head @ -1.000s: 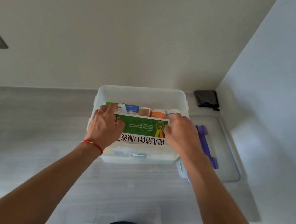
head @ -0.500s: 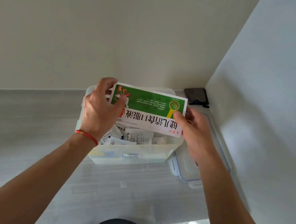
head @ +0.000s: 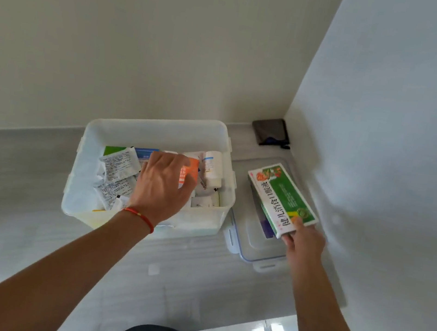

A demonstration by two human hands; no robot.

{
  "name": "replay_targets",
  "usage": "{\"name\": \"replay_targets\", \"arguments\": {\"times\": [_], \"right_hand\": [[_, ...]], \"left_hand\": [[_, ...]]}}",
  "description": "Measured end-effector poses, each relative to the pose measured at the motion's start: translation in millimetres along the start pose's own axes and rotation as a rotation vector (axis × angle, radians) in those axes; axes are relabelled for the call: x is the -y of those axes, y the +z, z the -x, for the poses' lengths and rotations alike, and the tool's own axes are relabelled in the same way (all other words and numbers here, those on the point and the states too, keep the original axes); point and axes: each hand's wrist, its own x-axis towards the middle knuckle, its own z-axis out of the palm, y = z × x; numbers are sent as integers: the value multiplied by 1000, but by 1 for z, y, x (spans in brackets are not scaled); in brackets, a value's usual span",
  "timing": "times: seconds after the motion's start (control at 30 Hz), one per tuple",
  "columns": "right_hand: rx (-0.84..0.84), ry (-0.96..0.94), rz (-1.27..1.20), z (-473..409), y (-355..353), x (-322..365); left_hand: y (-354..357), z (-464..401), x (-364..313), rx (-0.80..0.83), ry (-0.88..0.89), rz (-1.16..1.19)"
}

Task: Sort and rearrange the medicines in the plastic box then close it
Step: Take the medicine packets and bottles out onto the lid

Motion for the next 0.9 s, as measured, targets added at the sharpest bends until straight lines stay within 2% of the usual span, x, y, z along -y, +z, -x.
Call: {"name": "replay_targets", "arguments": {"times": [0.1,0.17,0.23,0.3,0.37,0.43,0.53,0.6,0.7,0.77,0.83,0.9], "right_hand": [[-21,78,101,-20,-2,-18],[-25,58,215,-29,2,-18],[-53,-29,491,-29,5,-12],[-87,-194,733,-19,11,0],[-16,-375,735,-4,21,11],[96,-577,679,18,39,25],[361,-943,640,59,76,45],[506,-1136,719,79,102,53],[645,-1353,1092,89,140,53],[686,-1383,1471,88,161,47],[613,-1335,1902,84,174,39],[485,-1308,2168,82,182,33]], "left_hand": [[0,0,0,-17,-27,17],[-3,1,-1,-38,-14,73],[-8,1,0,-57,-25,142],[-14,2,5,-66,-41,155],[-19,5,11,-62,-65,112],[-23,10,18,-83,-100,41],[-25,18,22,-83,-134,-11],[-22,16,22,-71,-143,-16],[-20,15,21,-66,-152,-52],[-21,18,22,-79,-148,-38],[-21,19,24,-92,-154,-16],[-21,19,25,-105,-152,-4]]}}
